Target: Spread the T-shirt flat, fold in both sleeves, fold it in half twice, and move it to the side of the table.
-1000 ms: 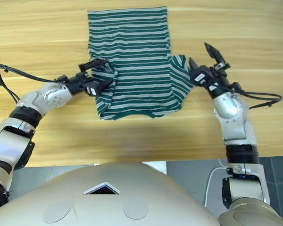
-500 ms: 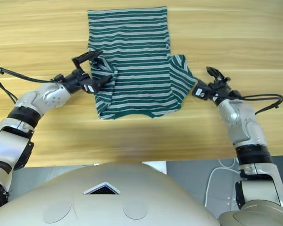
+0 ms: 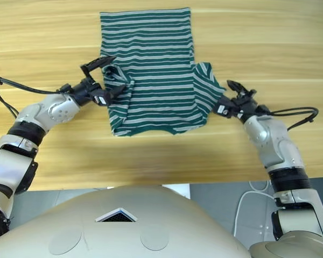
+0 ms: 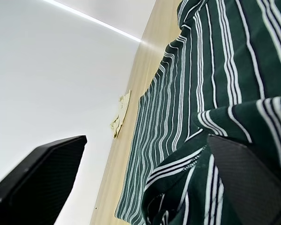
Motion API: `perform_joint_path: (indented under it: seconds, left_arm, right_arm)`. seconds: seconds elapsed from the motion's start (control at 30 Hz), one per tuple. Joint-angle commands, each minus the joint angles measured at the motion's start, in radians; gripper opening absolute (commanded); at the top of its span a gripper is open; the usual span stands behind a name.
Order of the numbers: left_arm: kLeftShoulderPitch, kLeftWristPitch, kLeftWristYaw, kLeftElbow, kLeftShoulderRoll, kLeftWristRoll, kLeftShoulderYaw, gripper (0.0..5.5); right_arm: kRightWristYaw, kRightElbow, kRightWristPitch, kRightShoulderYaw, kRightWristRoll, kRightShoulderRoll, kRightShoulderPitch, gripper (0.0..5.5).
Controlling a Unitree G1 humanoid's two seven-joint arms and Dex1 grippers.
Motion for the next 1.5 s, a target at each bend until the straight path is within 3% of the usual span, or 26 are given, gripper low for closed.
perform_joint_path:
  seconds: [0.03,0.37,0.67,1.13,1.5]
  left_arm:
    - [-0.006,-0.001,0.003,-0.007,0.009,0.002,0.009,4.84]
    - [-0.006,-0.002,0.008,-0.009,0.011,0.004,0.01,4.84]
    - [0.019,-0.023,-0.008,-0.056,0.031,-0.048,0.049,4.84]
    - [0.067,-0.124,-0.14,-0.153,0.024,-0.352,0.181,4.84]
    - [0.083,-0.14,-0.195,-0.144,-0.022,-0.367,0.202,4.84]
  right_arm:
    - [0.074,0.018,0.004,0.058,-0.003,0.01,0.06,1.66]
    - [0.048,0.048,0.017,0.05,-0.001,0.013,0.041,0.03]
    - [0.012,0.036,-0.021,0.048,0.02,0.018,0.037,0.03]
    - [-0.001,-0.01,-0.058,0.015,0.051,0.02,0.038,0.03]
    - [-0.007,-0.134,-0.118,-0.032,0.097,0.038,0.047,0.03]
